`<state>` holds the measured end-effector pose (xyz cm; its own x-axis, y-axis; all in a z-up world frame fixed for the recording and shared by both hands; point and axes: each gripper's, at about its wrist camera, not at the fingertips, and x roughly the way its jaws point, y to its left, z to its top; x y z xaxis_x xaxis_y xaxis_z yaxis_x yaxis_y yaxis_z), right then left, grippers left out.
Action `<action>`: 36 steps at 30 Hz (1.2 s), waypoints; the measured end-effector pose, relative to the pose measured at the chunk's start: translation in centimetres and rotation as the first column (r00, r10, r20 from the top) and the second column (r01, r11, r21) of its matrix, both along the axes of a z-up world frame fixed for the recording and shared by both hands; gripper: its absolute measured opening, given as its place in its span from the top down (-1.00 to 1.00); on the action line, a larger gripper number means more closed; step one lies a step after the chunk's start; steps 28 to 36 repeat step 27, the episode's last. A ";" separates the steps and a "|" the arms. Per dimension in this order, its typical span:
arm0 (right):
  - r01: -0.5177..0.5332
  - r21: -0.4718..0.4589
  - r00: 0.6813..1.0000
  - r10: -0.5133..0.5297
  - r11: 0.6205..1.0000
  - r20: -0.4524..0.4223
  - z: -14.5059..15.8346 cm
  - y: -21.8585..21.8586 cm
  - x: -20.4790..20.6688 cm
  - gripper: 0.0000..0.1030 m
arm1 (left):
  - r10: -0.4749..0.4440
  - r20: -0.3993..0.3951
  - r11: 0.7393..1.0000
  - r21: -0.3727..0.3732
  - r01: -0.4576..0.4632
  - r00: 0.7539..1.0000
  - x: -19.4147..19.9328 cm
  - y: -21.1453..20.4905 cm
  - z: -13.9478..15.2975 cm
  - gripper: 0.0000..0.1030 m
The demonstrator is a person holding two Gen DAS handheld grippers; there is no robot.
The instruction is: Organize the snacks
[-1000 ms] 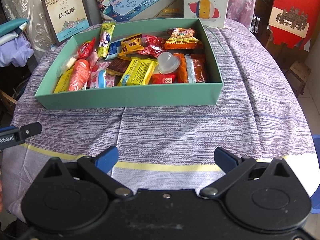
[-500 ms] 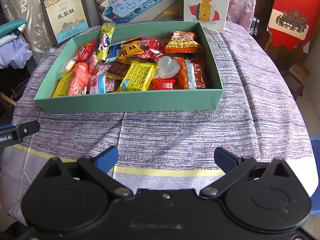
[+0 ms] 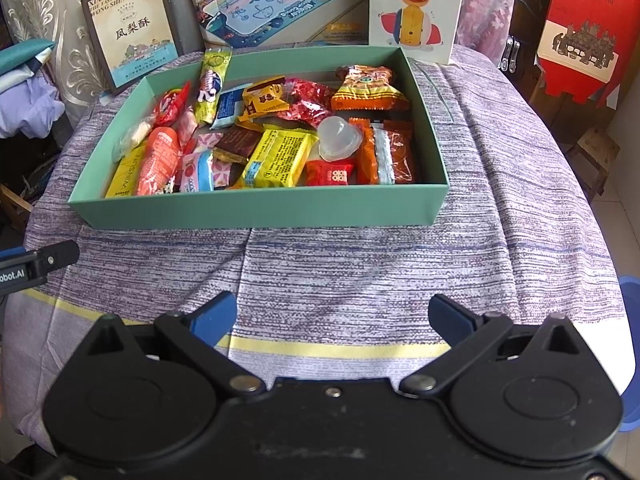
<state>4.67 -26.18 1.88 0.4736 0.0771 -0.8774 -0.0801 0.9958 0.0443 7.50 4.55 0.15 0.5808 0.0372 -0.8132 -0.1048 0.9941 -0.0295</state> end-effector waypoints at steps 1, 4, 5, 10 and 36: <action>0.000 0.000 1.000 0.000 1.000 -0.001 0.0 0.0 0.0 -1.00 | 0.000 -0.003 1.000 -0.001 0.000 1.000 0.0 0.0 -0.1 -1.00; 0.002 0.000 1.000 -0.002 1.000 -0.001 0.0 0.0 0.0 -1.00 | -0.006 -0.009 1.000 -0.006 0.006 1.000 0.0 0.0 -0.1 -1.00; 0.003 0.000 1.000 -0.003 1.000 -0.001 0.0 -0.1 0.1 -1.00 | -0.010 -0.009 1.000 -0.006 0.009 1.000 0.0 0.0 -0.1 -1.00; 0.017 0.007 1.000 -0.017 1.000 0.003 0.0 -0.4 0.1 -1.00 | -0.026 0.006 1.000 0.009 0.026 1.000 -0.1 -0.3 0.2 -1.00; 0.025 0.009 1.000 -0.025 1.000 0.018 0.5 -0.4 0.0 -1.00 | -0.047 0.007 0.998 0.034 0.047 0.999 0.2 -0.7 0.8 -1.00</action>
